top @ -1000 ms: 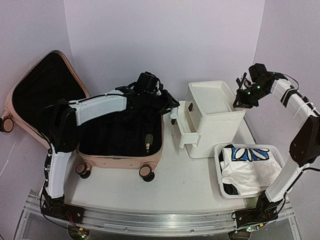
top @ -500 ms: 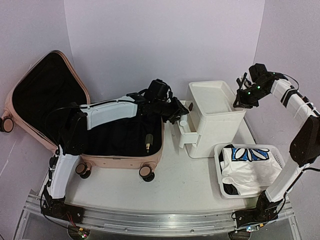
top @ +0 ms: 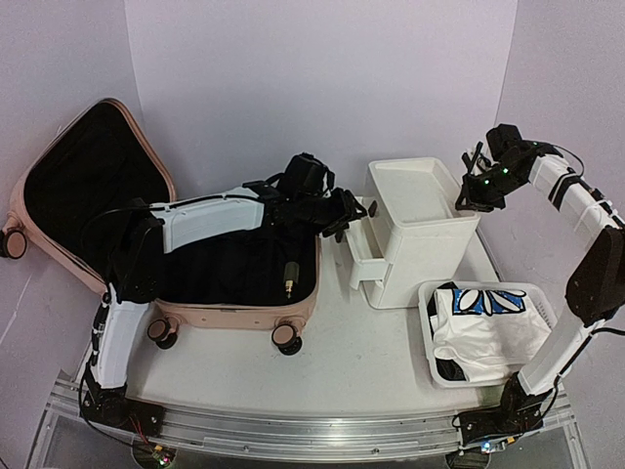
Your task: Open, take out, and arrange the luggage
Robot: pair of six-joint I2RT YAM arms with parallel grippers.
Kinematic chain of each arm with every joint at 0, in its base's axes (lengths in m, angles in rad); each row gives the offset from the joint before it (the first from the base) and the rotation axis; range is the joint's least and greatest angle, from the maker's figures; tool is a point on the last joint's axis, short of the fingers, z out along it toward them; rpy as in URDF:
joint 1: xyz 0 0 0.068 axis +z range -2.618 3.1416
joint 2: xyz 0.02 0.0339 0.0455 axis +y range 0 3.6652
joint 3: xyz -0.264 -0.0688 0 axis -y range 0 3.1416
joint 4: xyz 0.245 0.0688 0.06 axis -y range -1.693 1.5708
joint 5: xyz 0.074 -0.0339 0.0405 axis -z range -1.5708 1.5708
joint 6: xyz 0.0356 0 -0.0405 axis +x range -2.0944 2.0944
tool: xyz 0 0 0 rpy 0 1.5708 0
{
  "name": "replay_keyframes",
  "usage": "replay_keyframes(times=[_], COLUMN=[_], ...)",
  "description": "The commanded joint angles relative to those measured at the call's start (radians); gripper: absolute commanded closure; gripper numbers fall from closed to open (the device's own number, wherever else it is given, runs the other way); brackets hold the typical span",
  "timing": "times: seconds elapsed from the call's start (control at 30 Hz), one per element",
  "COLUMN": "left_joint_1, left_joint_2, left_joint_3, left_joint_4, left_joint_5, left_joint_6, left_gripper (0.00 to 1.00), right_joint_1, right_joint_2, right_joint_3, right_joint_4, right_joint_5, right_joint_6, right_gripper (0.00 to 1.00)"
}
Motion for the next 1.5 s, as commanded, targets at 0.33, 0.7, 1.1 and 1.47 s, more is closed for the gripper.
replay_keyframes(times=[0.33,0.7,1.1,1.47], left_joint_1=[0.038,0.031,0.001,0.002], left_joint_2=[-0.335,-0.075,0.17,0.08], left_joint_3=[-0.353,-0.078,0.237,0.141], left_joint_4=[0.022,-0.137,-0.131,-0.119], left_joint_5=[-0.282,-0.079,0.07,0.109], left_joint_6=[0.444,0.36,0.268,0.498], left_gripper=[0.79,0.66,0.44,0.34], right_joint_1=[-0.003,-0.002,0.011,0.016], right_joint_2=[-0.043,-0.043,-0.035,-0.029], right_joint_3=[-0.007,-0.005,0.006,0.0], right_joint_4=[-0.006,-0.006,-0.006,-0.006], right_joint_5=[-0.156,-0.157,-0.163,-0.153], right_joint_6=[0.107,0.109,0.118,0.119], right_gripper=[1.0,1.0,1.0,1.0])
